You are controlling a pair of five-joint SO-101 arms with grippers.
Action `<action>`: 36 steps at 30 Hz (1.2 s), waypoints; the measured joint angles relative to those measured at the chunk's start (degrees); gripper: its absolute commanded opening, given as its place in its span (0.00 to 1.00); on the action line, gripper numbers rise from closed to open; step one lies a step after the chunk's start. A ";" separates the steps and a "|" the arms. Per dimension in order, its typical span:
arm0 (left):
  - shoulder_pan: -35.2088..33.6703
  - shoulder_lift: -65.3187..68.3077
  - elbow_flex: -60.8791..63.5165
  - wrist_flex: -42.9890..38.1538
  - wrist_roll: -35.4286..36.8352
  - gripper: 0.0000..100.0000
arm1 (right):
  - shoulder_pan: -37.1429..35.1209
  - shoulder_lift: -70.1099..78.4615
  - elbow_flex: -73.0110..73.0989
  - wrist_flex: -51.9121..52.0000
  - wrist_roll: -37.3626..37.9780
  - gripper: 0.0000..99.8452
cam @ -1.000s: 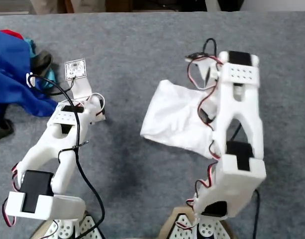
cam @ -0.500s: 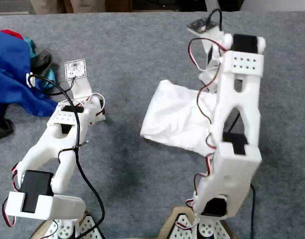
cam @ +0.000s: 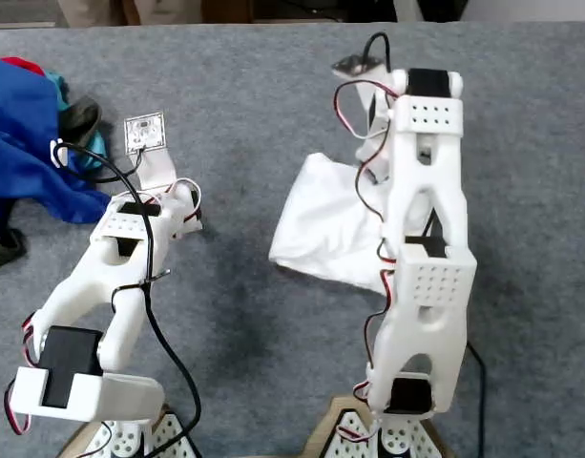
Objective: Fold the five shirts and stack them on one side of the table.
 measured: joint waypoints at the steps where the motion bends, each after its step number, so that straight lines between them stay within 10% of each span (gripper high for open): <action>1: 0.00 0.00 0.00 0.00 0.00 0.02 | 0.00 0.00 1.49 0.00 0.00 0.01; 21: 0.00 0.00 0.00 0.00 0.00 0.02 | 1.05 -23.30 41.14 -2.37 5.10 0.01; 36: 0.00 0.00 0.00 0.00 0.00 0.02 | 0.53 -8.79 11.43 -5.89 1.76 0.01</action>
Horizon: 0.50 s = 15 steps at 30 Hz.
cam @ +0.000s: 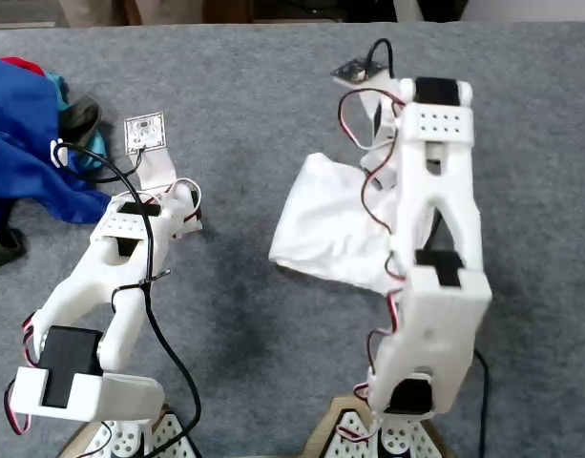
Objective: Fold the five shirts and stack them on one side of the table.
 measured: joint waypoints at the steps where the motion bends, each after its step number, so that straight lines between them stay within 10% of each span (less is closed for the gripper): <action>1: 0.00 0.00 0.00 0.00 0.00 0.02 | 0.00 2.29 -1.93 0.79 -0.62 0.01; 15: 0.00 0.00 0.00 0.00 0.00 0.02 | 1.67 13.45 -6.95 5.80 -1.93 0.01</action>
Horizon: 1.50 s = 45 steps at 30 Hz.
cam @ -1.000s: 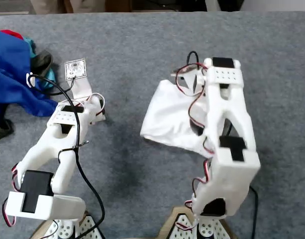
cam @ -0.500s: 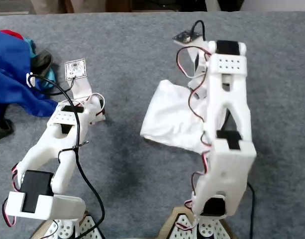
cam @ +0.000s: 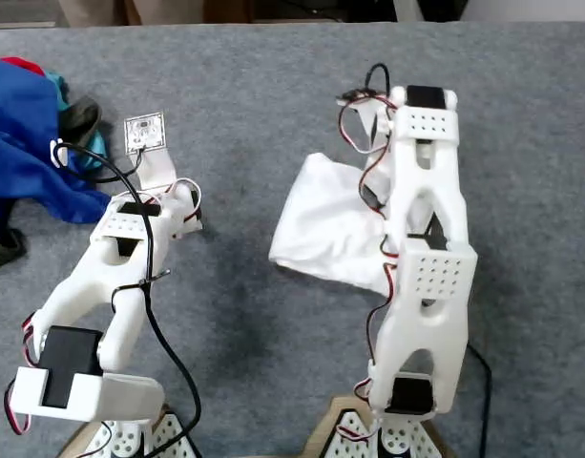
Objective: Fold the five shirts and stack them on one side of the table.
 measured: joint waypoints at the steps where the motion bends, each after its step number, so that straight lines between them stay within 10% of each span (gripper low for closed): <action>1: 0.00 0.00 0.00 0.00 0.00 0.02 | 0.44 0.00 0.70 0.00 0.00 0.01; 32: 0.00 0.00 0.00 0.00 0.00 0.02 | 4.75 -26.11 55.12 -19.69 2.81 0.01; 45: 1.93 0.00 -2.46 2.90 0.18 0.02 | 10.46 -42.46 31.12 -14.15 2.81 0.01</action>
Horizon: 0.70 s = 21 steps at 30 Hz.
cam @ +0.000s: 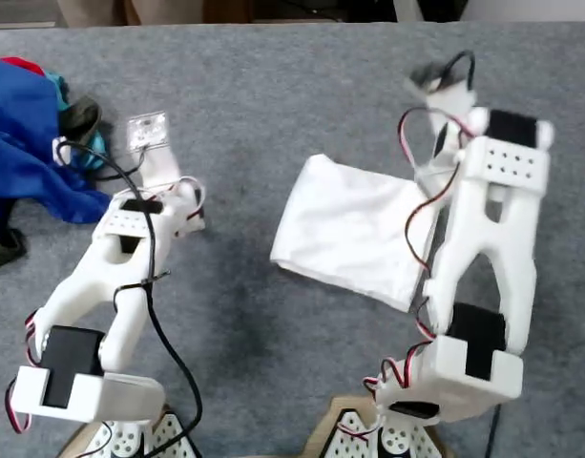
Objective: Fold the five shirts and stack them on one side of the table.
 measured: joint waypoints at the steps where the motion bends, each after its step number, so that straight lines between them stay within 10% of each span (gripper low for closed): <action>1: 1.05 0.00 -1.23 1.14 0.00 0.02 | 0.00 0.18 -2.11 0.00 0.00 0.01; 21: 21.80 21.80 -39.56 8.00 6.59 0.02 | 0.00 32.88 -10.11 -16.18 -8.00 0.01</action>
